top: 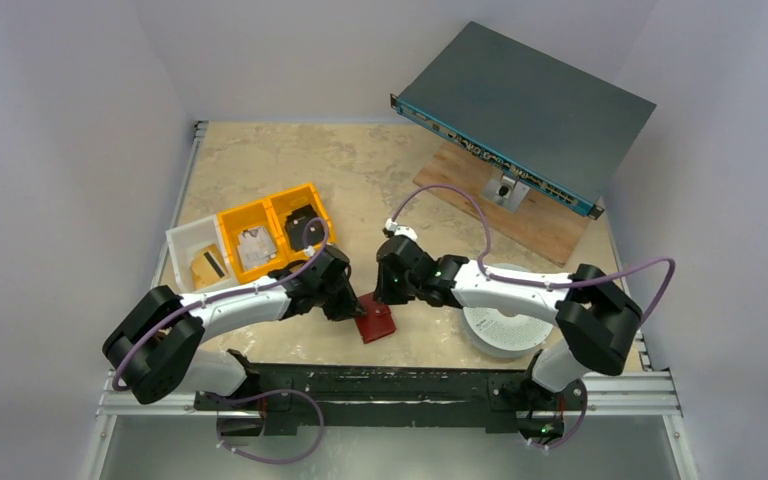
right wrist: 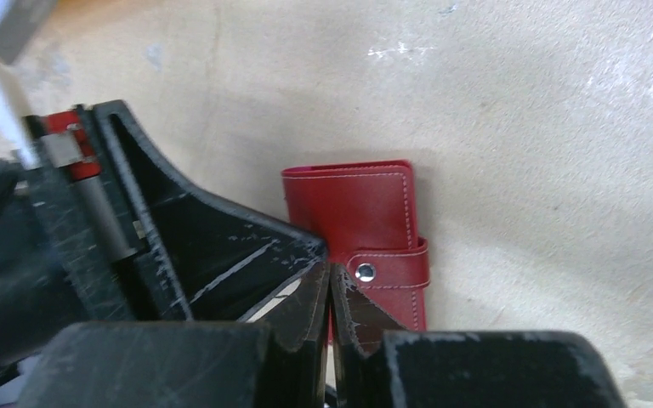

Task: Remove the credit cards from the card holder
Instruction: Open the card holder at the center of the board.

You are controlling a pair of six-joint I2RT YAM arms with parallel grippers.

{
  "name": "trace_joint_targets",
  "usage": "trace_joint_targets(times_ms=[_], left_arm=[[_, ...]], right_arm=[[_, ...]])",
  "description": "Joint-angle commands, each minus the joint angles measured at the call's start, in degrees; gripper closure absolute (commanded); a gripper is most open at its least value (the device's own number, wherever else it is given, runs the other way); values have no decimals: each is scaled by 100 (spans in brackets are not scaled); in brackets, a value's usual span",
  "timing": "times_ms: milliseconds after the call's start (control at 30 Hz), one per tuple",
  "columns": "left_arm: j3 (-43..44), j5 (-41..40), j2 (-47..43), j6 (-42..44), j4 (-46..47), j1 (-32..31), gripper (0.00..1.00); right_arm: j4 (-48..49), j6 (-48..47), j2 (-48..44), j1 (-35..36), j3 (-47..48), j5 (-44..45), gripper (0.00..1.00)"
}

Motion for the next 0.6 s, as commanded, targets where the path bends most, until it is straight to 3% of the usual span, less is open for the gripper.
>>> trace_joint_targets(times_ms=[0, 33, 67, 167, 367, 567], left_arm=[[-51, -404, 42, 72, -663, -22, 91], [-48, -406, 29, 71, -673, -22, 91], [-53, -411, 12, 71, -684, -22, 91], [-65, -410, -6, 65, -689, -26, 91], [-108, -376, -31, 41, -652, -22, 92], [-87, -366, -29, 22, -670, -26, 92]], right_arm=[[-590, -433, 439, 251, 507, 525, 85], [-635, -463, 511, 336, 567, 690, 75], [-691, -479, 585, 409, 631, 814, 70], [-945, -496, 862, 542, 828, 1166, 66], [-1014, -486, 1174, 716, 940, 1352, 65], [-1364, -444, 1609, 906, 1053, 1665, 74]])
